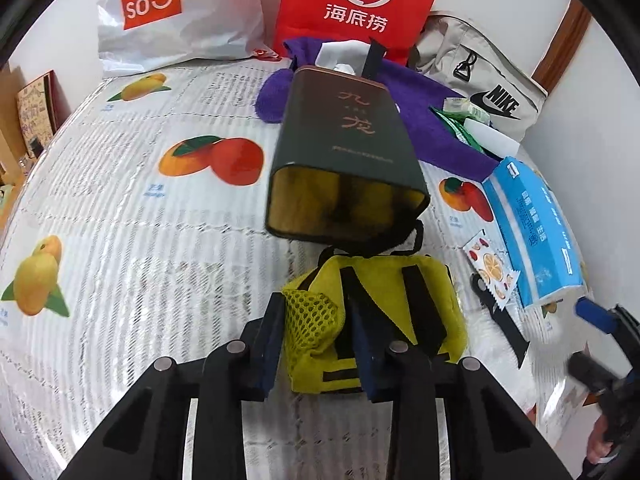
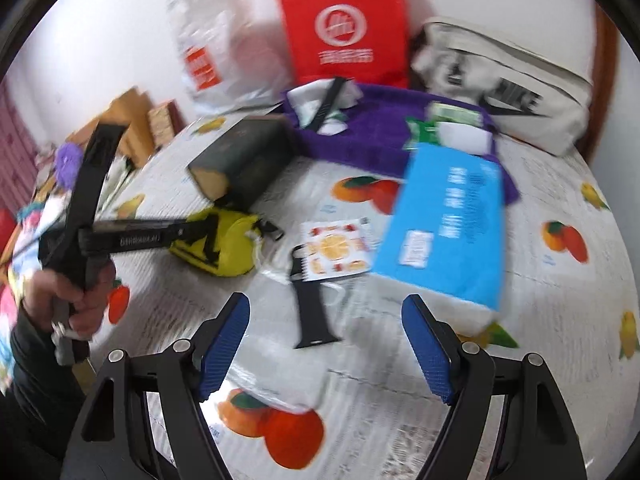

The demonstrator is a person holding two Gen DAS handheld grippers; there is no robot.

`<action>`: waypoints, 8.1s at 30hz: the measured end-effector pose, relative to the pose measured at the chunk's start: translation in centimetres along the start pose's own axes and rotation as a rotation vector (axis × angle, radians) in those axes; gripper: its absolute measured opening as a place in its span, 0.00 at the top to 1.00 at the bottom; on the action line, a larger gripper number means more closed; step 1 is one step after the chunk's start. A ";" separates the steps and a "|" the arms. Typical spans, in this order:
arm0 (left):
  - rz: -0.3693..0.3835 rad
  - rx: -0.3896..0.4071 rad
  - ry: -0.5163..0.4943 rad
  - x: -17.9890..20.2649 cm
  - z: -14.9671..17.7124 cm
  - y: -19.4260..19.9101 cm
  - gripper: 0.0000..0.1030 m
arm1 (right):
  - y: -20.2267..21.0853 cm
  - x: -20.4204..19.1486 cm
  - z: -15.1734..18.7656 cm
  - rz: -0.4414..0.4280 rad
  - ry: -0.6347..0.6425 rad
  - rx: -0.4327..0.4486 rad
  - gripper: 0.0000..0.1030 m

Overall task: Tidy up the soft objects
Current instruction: 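Grasp the yellow pouch with the left tool while the right tool grasps the second black strap, then carry the yellow pouch in the left tool and black strap in the right tool to the towel, then open the left tool to drop the pouch while the right tool releases the strap onto the towel, then withdraw both tools from the towel toward the orange-print sachet and mesh bag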

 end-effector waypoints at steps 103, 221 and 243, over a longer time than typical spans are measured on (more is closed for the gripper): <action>0.028 0.155 0.062 1.0 -5.2 8.6 0.77 | 6.1 5.6 -2.0 0.010 -0.092 0.105 0.80; 0.187 -0.105 0.010 10.5 4.3 4.4 0.27 | 6.8 7.5 2.1 0.057 -0.165 0.077 0.46; 0.009 -0.137 -0.138 16.7 9.7 1.5 0.00 | 7.4 9.5 7.2 0.074 -0.205 0.072 0.46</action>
Point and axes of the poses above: each gripper's, at about its wrist camera, not at the fingertips, and y roughly against the way its jaws point, x to its right, z to its underside, the point moved 7 cm from there along -y, roughly the way its jaws point, and after that the axes turned 5 degrees about x, right-handed, at the moved point
